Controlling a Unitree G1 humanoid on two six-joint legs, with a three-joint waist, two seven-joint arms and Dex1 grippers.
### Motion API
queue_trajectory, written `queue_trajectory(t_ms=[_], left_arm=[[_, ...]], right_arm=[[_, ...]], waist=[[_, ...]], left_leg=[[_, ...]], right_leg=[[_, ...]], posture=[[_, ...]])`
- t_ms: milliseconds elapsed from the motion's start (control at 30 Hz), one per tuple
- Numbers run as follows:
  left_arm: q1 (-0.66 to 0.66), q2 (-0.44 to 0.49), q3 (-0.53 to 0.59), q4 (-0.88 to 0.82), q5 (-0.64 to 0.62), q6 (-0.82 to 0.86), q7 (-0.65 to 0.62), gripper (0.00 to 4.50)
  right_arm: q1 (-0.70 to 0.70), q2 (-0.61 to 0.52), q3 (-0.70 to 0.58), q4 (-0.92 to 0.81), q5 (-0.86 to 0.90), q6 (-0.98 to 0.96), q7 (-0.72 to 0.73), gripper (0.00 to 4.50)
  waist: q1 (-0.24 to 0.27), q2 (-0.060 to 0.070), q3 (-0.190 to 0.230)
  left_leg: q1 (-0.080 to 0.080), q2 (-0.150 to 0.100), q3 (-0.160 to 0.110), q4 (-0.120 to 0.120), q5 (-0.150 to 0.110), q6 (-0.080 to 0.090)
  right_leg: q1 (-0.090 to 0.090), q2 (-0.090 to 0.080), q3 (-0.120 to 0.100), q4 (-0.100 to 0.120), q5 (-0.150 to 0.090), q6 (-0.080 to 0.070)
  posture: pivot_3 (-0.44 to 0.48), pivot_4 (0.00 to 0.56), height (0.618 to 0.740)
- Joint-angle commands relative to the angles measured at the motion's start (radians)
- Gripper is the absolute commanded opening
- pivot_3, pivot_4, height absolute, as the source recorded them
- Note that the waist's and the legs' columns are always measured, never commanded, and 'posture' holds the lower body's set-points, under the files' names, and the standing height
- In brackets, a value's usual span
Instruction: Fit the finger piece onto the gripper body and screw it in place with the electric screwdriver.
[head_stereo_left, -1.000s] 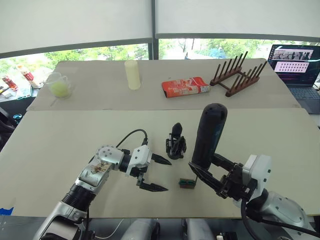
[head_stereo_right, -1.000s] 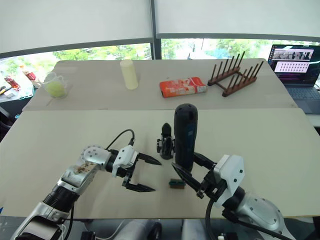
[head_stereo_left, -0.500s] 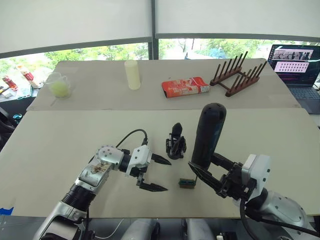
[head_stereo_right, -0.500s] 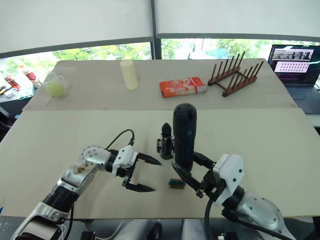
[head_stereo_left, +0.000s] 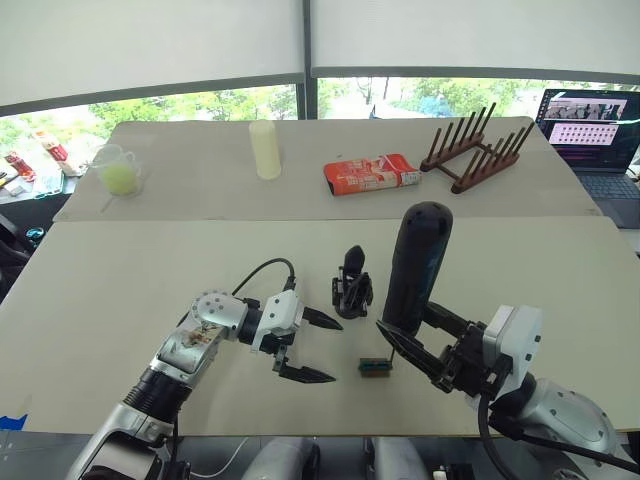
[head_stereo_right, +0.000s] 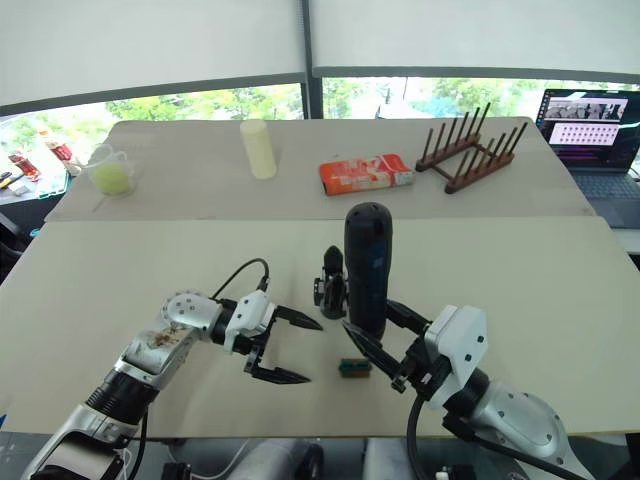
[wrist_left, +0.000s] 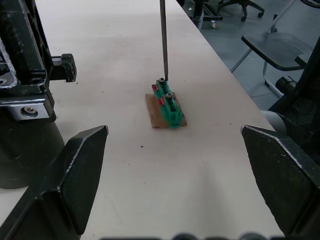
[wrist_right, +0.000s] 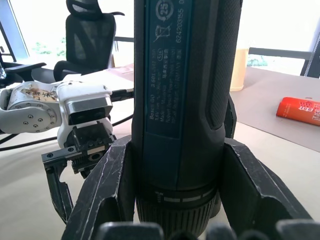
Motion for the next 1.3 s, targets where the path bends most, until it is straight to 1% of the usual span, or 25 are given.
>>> queue_trajectory(t_ms=[33, 500, 933, 1133, 1300], left_arm=[[-0.003, 0.003, 0.001, -0.021, 0.002, -0.014, -0.003, 4.5], [-0.005, 0.0, 0.002, -0.012, 0.005, -0.023, -0.004, 4.5], [-0.009, -0.006, 0.003, -0.009, 0.008, -0.027, -0.002, 4.5], [-0.008, -0.008, 0.002, -0.011, 0.007, -0.027, -0.002, 4.5], [-0.011, -0.01, 0.0, -0.007, 0.008, -0.029, -0.006, 4.5]], right_arm=[[-0.013, 0.003, -0.011, -0.056, 0.011, -0.033, -0.003, 1.91], [-0.005, -0.01, -0.012, -0.068, 0.041, -0.006, -0.015, 1.91], [0.036, -0.018, -0.033, -0.029, 0.043, -0.032, 0.028, 1.91], [0.007, -0.007, -0.062, -0.048, 0.063, -0.035, 0.012, 1.91], [0.001, -0.002, -0.045, -0.061, 0.046, -0.032, -0.003, 1.91]], waist=[[0.0, 0.0, 0.0], [0.0, 0.0, 0.0], [0.0, 0.0, 0.0], [0.0, 0.0, 0.0], [0.0, 0.0, 0.0]], left_leg=[[0.0, 0.0, 0.0, 0.0, 0.0, 0.0], [0.0, 0.0, 0.0, 0.0, 0.0, 0.0], [0.0, 0.0, 0.0, 0.0, 0.0, 0.0], [0.0, 0.0, 0.0, 0.0, 0.0, 0.0], [0.0, 0.0, 0.0, 0.0, 0.0, 0.0]], right_leg=[[0.0, 0.0, 0.0, 0.0, 0.0, 0.0], [0.0, 0.0, 0.0, 0.0, 0.0, 0.0], [0.0, 0.0, 0.0, 0.0, 0.0, 0.0], [0.0, 0.0, 0.0, 0.0, 0.0, 0.0], [0.0, 0.0, 0.0, 0.0, 0.0, 0.0]], posture=[[0.0, 0.15, 0.74], [0.0, 0.15, 0.74], [0.0, 0.15, 0.74], [0.0, 0.15, 0.74], [0.0, 0.15, 0.74]])
